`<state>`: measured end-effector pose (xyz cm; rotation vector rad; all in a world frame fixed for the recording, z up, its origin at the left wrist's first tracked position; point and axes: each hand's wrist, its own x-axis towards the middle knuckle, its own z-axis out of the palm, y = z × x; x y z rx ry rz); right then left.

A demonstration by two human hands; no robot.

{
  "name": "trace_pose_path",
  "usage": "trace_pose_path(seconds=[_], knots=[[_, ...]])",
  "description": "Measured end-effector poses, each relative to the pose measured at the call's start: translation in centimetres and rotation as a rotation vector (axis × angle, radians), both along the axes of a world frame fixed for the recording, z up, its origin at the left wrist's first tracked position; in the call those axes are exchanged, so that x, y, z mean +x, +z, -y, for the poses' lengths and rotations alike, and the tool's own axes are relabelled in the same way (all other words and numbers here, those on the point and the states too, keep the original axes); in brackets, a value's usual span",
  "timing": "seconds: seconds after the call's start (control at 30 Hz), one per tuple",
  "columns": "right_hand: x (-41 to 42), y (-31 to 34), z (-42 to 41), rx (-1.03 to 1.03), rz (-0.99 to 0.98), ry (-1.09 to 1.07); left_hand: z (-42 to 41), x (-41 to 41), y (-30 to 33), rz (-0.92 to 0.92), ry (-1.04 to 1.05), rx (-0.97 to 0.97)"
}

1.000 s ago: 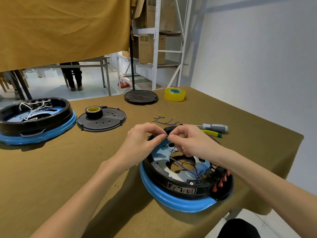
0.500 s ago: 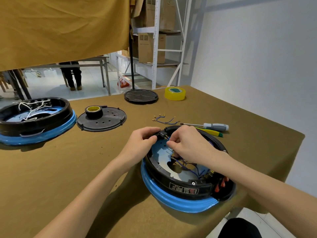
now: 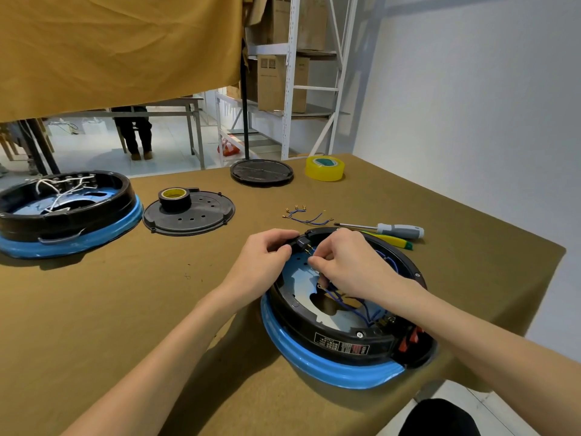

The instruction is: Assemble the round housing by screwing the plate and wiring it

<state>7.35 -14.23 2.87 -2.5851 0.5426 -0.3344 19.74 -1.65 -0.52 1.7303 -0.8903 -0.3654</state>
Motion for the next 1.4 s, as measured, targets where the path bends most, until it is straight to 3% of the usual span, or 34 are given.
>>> trace_pose_path(seconds=[0.33,0.83,1.4], knots=[[0.1,-0.1,-0.1,-0.021,0.002,-0.006,-0.1,-0.4,-0.1,0.087,0.153,-0.039],[0.0,-0.6,0.1,-0.067,0.018,-0.031,0.1,-0.4,-0.3,0.018,0.029,-0.037],[0.3,-1.0,0.1,-0.062,0.023,-0.044,0.3,-0.1,-0.7,-0.051,0.061,-0.071]])
